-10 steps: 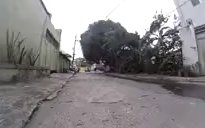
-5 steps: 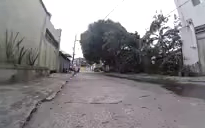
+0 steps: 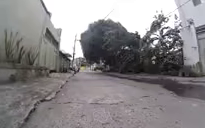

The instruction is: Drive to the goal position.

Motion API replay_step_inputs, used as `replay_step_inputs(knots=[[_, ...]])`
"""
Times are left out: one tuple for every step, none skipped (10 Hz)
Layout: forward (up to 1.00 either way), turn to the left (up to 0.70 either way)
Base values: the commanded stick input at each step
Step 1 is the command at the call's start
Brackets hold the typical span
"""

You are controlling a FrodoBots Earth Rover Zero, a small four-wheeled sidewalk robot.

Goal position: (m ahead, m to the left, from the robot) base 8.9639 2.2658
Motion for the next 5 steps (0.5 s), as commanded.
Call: replay_step_inputs(knots=[[0.11,0.00],[0.11,0.00],[0.11,0.00],[0.11,0.00],[0.11,0.00]])
